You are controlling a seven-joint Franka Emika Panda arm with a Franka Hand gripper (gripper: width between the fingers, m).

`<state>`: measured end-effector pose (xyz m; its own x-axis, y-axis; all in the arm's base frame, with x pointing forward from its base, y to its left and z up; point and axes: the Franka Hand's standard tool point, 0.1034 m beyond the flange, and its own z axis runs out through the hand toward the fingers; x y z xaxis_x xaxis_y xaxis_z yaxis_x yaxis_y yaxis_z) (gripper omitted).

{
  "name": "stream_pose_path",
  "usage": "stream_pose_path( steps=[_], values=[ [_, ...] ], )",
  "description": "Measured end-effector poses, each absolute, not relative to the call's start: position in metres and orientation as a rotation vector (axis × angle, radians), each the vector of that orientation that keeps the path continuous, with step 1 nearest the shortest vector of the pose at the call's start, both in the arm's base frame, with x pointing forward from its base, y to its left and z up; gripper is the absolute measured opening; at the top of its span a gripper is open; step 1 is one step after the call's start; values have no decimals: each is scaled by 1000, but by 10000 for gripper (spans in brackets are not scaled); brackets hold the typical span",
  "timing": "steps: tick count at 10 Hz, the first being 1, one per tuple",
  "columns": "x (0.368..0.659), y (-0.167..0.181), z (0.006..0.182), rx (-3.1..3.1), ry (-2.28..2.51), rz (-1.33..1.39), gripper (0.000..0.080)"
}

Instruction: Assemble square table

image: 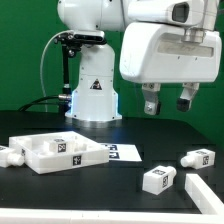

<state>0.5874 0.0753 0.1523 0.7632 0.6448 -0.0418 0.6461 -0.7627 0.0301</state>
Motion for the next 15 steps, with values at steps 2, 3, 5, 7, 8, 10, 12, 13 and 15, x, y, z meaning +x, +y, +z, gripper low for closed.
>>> stream_pose_path(
  steps=[2,3,5,7,8,10,12,13,15],
  values=[
    [587,75,152,2909,1067,-46,649],
    [587,75,151,2910,1067,-47,649],
    [584,78,142,2966,895,9,649],
    [563,91,115,3054,594,80,649],
    [559,93,106,3055,620,95,649],
    [561,93,109,3054,620,97,649],
    [557,94,104,3076,515,85,649],
    [545,95,95,3099,367,49,649],
    [529,104,77,3137,25,61,649]
  ],
)
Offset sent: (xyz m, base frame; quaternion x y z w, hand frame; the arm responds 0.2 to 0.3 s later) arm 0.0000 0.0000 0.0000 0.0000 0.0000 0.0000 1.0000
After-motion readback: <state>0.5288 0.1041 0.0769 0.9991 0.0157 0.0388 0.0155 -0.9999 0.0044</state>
